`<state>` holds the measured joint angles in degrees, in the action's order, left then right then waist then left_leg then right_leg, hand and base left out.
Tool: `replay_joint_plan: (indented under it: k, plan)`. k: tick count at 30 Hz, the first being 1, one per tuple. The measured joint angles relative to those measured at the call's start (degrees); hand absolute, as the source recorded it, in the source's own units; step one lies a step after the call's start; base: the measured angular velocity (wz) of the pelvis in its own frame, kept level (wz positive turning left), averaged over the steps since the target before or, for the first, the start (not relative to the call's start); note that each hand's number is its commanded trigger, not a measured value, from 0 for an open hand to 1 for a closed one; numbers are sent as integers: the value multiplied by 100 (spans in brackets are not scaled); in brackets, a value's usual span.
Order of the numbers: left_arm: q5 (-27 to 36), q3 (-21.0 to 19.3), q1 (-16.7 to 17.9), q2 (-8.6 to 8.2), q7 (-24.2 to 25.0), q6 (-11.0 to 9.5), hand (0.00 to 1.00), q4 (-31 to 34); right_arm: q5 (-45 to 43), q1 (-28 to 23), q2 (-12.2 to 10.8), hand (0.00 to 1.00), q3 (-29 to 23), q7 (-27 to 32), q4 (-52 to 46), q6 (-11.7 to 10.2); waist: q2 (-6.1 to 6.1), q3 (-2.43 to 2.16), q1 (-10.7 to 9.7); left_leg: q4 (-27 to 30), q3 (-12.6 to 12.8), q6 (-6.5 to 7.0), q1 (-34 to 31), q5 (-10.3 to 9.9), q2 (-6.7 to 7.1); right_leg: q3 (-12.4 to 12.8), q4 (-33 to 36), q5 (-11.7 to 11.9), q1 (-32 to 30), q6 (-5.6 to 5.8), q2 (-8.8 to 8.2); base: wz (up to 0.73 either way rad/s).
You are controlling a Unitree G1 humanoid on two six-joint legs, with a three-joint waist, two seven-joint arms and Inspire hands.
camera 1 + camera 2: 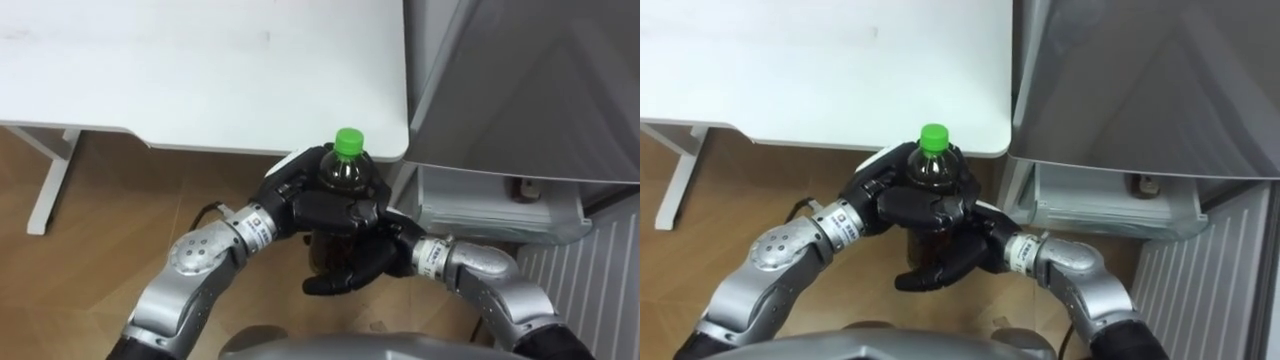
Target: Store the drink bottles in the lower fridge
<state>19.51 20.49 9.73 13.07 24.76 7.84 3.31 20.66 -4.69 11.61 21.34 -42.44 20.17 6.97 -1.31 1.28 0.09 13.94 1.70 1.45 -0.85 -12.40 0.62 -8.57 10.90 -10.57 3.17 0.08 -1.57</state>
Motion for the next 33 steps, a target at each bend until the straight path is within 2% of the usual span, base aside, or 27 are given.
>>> replay_joint_plan:
  k: [2,3,4,5,15,22,30,31,32,33]
  plan:
    - [1,5,-1,8,2,-8,100,0,72,-8,8,0,10,10,0,6,-4,-2,-2,44,5,0,11,1,1,16,0,0,-5,0,-1,0]
    - [1,5,-1,8,2,-24,100,0,108,-8,9,26,11,21,0,6,-6,-4,-2,47,6,0,20,1,2,26,0,0,-4,0,-2,0]
    - [1,7,-1,9,2,-64,100,0,190,-7,11,92,9,47,0,6,-11,-6,-2,46,12,0,27,2,2,46,0,0,-3,0,-3,0]
    - [1,13,-4,18,2,-89,100,0,232,-6,11,100,8,53,0,5,-17,-10,-2,46,15,0,33,2,2,53,-2,0,3,0,-3,0]
    - [23,105,-4,52,-19,-158,100,0,236,-5,15,100,90,161,0,-12,-33,-10,-32,55,6,0,61,1,-1,55,-5,0,79,0,3,0]
    - [407,76,-3,83,-67,-153,100,-3,233,-5,124,100,225,142,-36,-329,-34,-11,-35,73,6,0,47,0,-3,51,48,0,61,0,4,0]
    - [595,93,-2,80,-167,-154,100,-3,297,-5,117,100,227,155,-37,-354,-31,-16,-34,82,7,1,51,0,-6,44,73,0,56,0,4,0]
    - [600,93,-2,80,-171,-154,84,-3,304,-5,117,100,231,157,-37,-354,-30,-16,-34,83,7,1,51,0,-6,44,74,0,56,0,4,0]
    - [604,94,-2,80,-174,-154,57,-3,312,-5,118,100,234,159,-37,-354,-29,-17,-34,83,7,1,52,0,-6,44,74,0,56,0,4,0]
    - [605,94,-2,80,-175,-154,0,-3,318,-5,119,100,237,160,-37,-354,-28,-18,-35,83,7,1,51,0,-6,40,74,0,56,0,4,0]
